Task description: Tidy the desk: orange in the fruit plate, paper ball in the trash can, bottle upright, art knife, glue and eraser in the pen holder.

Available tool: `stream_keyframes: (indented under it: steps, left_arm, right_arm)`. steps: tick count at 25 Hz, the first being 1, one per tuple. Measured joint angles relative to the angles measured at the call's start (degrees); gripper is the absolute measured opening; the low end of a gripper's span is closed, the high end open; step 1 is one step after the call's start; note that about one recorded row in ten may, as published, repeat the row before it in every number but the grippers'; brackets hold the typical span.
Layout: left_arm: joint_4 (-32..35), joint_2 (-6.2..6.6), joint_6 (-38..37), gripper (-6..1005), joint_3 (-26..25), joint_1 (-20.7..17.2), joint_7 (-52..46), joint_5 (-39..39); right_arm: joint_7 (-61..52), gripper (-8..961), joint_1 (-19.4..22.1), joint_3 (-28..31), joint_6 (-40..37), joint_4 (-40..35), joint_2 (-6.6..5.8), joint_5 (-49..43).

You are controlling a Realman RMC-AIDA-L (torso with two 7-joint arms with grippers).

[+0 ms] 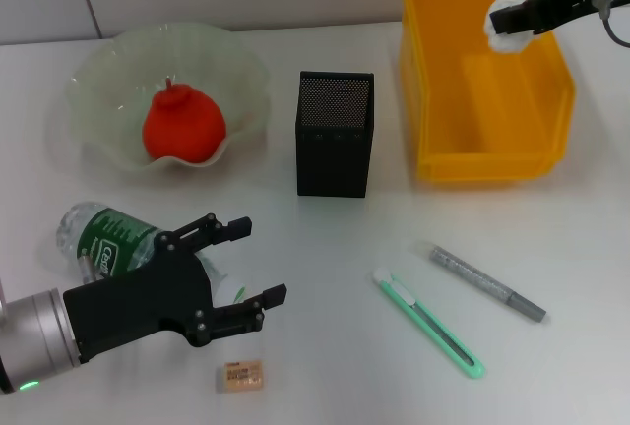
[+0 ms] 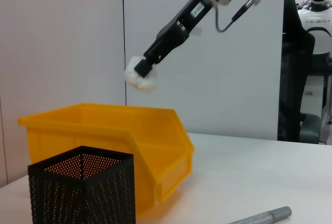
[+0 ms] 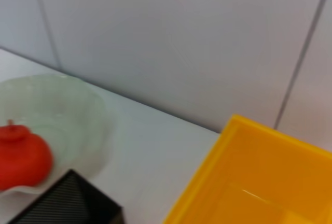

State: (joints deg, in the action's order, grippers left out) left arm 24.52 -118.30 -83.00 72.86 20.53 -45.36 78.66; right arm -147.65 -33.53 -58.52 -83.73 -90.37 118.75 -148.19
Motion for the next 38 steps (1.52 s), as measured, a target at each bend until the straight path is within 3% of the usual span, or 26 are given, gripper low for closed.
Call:
stream_keyframes:
  steps: [11,20,25,27,31,37,38]
  left_arm:
    - [0.21,0.00,-0.18,843,-0.07,0.14,0.02,0.00]
    - [0.53,0.00,-0.56,843,-0.08,0.06,0.02,0.00]
    - [0.54,0.00,-0.77,843,-0.10,0.03,0.02,0.00]
    - [0.59,0.01,-1.07,843,-0.27,-0.01,0.02,0.00]
    - [0.64,0.11,-1.79,843,-0.64,-0.12,0.01,0.00]
    - [1.20,0.30,-2.98,843,-1.44,-0.72,-0.07,-0.21]
    - [1.57,0.32,-3.57,843,-1.72,-0.88,-0.21,-0.26]
  right_arm:
    - [0.86,330,-1.02,-0.35,8.66,10.40,0.16,-2.99]
    - [1.48,423,0.17,-0.37,10.62,11.40,0.43,-2.26]
    - [1.75,641,0.27,-0.18,10.70,11.18,0.43,-1.64]
    - [2.16,680,0.35,-0.02,10.75,10.92,0.43,-0.74]
    - [6.82,757,2.69,1.08,10.77,7.80,0.41,8.44]
    - [24.60,785,12.57,2.80,9.71,4.32,0.41,37.23]
    - [31.20,786,15.78,2.92,8.40,5.57,0.50,44.16]
